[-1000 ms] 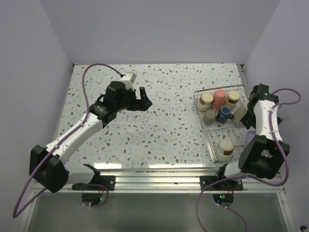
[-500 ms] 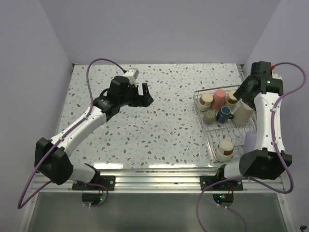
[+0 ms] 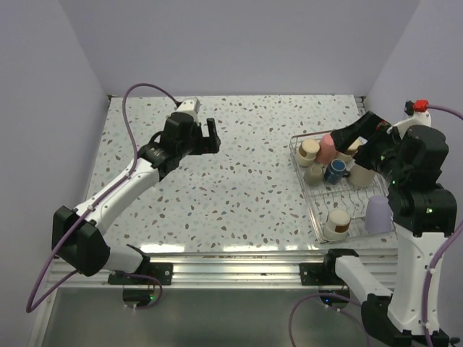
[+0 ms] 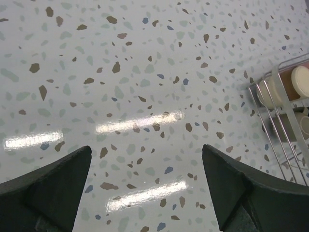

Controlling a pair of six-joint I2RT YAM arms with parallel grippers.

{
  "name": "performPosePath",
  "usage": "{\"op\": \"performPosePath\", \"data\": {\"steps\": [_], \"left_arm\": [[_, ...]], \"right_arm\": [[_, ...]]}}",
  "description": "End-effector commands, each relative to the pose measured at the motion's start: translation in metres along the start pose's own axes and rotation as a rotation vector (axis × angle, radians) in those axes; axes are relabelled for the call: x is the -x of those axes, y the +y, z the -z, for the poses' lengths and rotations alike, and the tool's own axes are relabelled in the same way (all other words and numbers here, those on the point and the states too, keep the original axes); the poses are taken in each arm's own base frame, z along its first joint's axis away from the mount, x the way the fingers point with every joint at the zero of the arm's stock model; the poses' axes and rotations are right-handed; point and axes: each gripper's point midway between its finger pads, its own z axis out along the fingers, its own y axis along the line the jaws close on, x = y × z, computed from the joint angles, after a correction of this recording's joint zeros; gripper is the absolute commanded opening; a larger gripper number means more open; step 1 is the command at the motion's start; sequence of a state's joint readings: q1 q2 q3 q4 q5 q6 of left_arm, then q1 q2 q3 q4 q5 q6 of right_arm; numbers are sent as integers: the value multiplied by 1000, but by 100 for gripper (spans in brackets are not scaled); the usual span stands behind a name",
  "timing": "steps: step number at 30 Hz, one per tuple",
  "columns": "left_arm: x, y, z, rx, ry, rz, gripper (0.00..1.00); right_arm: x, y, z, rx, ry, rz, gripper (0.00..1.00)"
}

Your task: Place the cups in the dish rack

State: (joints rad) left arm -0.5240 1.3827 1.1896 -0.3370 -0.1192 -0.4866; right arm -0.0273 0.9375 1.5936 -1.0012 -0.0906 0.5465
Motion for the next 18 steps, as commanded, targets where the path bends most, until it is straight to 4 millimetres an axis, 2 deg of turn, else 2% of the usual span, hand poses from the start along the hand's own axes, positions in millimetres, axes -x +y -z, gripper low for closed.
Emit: {"op": "performPosePath", "data": {"steps": [1,2,4,5,6,8,9,10,11,12,14,15,17,18], "left_arm": [[35,22,11,129,-140,12,100],[44,29,13,171,-192,17,100],[45,43,19,228,-235,11,100],[54,52,27,275,-290,24,100],[45,63,27,311,-291,7,100],[56,79,44,391,-395,44,100],[43,93,45,438,-394,34,100],[42,102,51,476,-421,40,100],[51,111,66,521,-502,69,100],[35,125,66,567,-499,37,100],[36,136,79,607,-560,33,100],[23,145,79,638,-532,-13,100],[14,156,84,683,-527,-35,100],[-3,166,81,710,-493,-69,100]], "right_arm": [[-10,30,-4,152,46,24,98],[-11,32,-2,164,41,32,98],[-11,38,6,191,22,61,98],[-11,38,7,191,17,68,98],[-10,38,12,190,-3,75,98],[-16,39,15,209,-4,111,98],[-14,38,20,211,-30,122,98],[-16,39,22,222,-33,130,98],[-20,37,21,216,-26,134,98],[-22,37,22,217,-28,140,98],[-27,36,27,230,-27,171,98],[-28,37,28,237,-27,189,98],[-32,38,34,258,-25,211,98],[-33,40,35,267,-21,221,98]]}}
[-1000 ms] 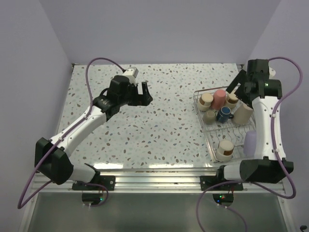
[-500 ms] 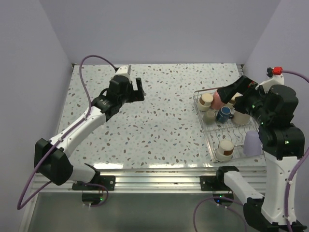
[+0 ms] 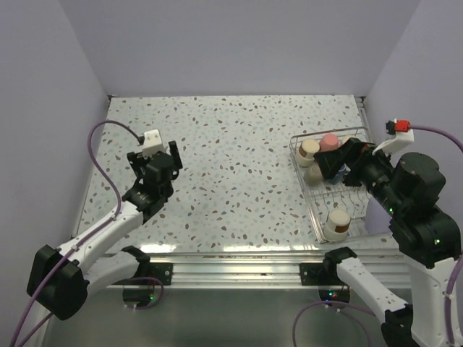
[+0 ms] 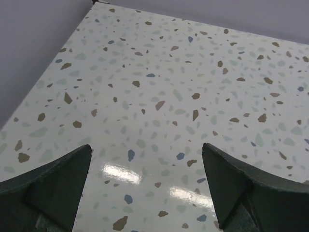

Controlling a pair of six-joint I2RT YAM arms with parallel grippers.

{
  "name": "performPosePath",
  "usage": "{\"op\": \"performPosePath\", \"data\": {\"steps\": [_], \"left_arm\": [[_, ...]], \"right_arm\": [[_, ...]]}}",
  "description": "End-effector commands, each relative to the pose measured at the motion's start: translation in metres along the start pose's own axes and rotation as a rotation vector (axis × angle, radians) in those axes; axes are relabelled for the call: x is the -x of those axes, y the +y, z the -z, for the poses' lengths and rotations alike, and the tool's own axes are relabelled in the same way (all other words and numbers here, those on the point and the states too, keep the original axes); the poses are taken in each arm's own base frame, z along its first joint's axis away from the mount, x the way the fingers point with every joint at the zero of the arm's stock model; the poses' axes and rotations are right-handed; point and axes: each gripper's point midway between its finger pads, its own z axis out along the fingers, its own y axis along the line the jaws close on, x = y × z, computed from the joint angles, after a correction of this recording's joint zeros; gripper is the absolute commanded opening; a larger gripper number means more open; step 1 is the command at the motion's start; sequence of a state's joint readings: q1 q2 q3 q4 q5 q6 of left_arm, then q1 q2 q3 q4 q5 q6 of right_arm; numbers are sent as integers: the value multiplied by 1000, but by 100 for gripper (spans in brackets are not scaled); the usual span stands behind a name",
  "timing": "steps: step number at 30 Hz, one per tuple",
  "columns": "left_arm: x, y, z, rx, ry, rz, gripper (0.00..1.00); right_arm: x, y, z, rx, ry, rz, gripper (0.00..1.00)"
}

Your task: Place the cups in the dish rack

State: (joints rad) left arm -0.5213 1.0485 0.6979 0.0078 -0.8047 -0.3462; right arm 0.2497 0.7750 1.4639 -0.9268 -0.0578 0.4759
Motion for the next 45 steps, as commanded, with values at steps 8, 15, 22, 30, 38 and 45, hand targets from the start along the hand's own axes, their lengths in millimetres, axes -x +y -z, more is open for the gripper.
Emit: {"op": "performPosePath", "data": {"steps": [8,15,22,30,38,45], "left_arm": [[-61,62,-20,149,-66,-19,100],[-79,55,-47,102,-63,-168,100],[-82,33,-80,-38,-86,-235,100],[-80,43,-99,-77,-122,-223,100],[-87,63,-71,-165,-200,-132,100],[-80,60,-71,-177,-228,-128,100]], "right_arm": [[-13,22,0,123,51,73,98],[-23,24,0,134,107,74,98],[-19,20,5,107,100,78,98],[-24,20,-3,104,121,47,98],[-33,25,-23,123,165,19,98],[-32,24,-28,111,173,29,98]]}}
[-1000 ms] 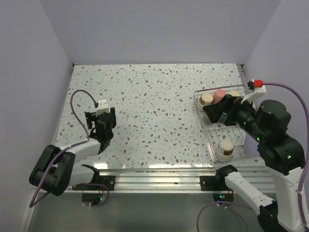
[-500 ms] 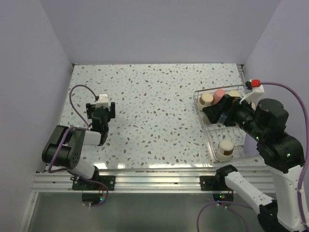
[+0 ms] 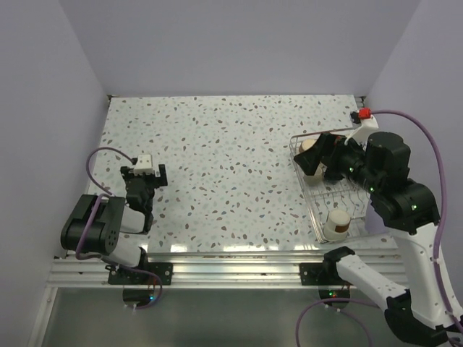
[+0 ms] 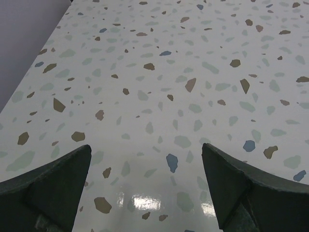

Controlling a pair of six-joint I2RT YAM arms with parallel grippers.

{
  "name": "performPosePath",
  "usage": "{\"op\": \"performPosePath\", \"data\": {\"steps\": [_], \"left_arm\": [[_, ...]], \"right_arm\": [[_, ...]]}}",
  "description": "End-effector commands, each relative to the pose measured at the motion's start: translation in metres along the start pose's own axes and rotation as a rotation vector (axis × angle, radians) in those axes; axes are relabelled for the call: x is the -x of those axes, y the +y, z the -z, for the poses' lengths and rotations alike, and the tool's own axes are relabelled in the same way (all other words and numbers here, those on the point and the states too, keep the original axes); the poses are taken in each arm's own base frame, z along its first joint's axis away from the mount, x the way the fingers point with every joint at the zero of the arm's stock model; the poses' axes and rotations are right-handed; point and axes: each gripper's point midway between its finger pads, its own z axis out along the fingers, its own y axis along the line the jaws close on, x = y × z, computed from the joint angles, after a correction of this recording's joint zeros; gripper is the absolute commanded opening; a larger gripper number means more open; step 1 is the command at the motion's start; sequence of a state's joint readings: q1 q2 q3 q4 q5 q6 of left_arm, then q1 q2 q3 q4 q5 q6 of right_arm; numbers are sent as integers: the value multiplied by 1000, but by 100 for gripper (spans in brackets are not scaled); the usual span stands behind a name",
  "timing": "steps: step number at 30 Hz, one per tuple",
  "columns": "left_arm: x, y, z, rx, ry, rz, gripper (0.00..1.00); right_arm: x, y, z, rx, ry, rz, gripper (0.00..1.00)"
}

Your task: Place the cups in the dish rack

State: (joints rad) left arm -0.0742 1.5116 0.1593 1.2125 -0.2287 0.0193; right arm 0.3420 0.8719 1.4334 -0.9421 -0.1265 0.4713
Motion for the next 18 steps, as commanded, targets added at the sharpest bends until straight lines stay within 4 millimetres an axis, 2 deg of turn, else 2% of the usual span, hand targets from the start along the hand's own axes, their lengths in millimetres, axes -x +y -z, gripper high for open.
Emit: {"op": "performPosePath", "data": {"steps": [1,4,7,8,11,12,15,18], "left_arm": [[44,0,-5,-2,-177,39,100],[43,-1,-6,-8,-164,45,100],[40,-2,-6,-11,-148,43,100],[40,-1,-5,-9,-154,41,100],[39,-1,-5,-9,-148,41,100],[42,-1,-5,-8,-160,42,100],[42,-1,-5,-8,-158,44,100],[40,-1,-5,-9,-155,43,100]], "right_arm": [[8,5,5,18,-35,15,98],[2,-8,10,-45,-29,11,98],[0,-30,23,-159,-57,4,98],[4,-43,32,-233,-105,2,98],[1,-75,51,-407,-121,11,98],[-4,-97,62,-533,-114,29,98],[-13,-126,84,-704,-85,60,98],[-30,-140,93,-776,-40,62,98]]}}
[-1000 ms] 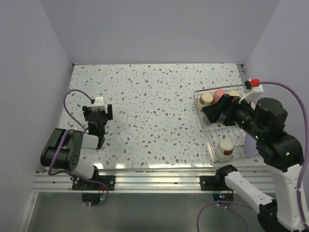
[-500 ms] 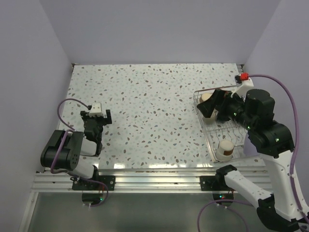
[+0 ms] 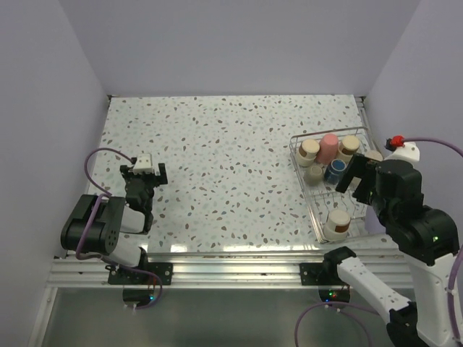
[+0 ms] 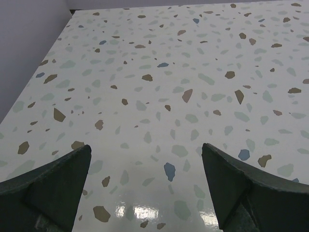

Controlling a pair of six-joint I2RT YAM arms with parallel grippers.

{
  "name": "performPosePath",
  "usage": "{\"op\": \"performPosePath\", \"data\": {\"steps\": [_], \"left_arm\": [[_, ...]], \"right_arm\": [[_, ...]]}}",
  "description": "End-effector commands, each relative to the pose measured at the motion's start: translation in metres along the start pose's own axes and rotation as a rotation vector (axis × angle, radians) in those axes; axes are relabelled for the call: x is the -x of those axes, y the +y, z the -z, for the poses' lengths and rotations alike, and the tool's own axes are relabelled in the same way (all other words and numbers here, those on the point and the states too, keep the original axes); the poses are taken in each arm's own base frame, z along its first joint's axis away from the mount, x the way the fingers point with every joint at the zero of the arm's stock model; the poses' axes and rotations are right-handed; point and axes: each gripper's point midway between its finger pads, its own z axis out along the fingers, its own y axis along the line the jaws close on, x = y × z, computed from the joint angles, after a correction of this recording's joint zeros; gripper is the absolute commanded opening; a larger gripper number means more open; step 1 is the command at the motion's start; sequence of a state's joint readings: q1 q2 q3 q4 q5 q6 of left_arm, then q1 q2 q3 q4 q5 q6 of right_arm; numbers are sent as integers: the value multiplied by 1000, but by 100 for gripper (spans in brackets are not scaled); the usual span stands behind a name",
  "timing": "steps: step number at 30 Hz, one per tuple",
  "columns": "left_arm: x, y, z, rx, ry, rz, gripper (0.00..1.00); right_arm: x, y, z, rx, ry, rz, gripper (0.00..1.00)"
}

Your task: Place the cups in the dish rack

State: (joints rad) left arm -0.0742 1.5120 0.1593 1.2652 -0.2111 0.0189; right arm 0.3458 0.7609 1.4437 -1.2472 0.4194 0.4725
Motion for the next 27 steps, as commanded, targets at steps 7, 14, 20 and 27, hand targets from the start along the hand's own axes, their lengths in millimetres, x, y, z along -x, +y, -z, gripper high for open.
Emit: {"op": "performPosePath", "data": {"steps": [7,14,20,27], "left_arm": [[27,1,-4,6,-105,31,100],[28,1,-4,4,-107,31,100],[27,1,-4,6,-105,31,100],[27,1,-4,6,-105,31,100]], "right_arm": [[-40,-68,5,-316,74,60,98],[-42,-65,9,-255,34,27,98],[-41,-68,12,-249,8,23,98],[-38,-69,20,-209,-37,30,98]]}}
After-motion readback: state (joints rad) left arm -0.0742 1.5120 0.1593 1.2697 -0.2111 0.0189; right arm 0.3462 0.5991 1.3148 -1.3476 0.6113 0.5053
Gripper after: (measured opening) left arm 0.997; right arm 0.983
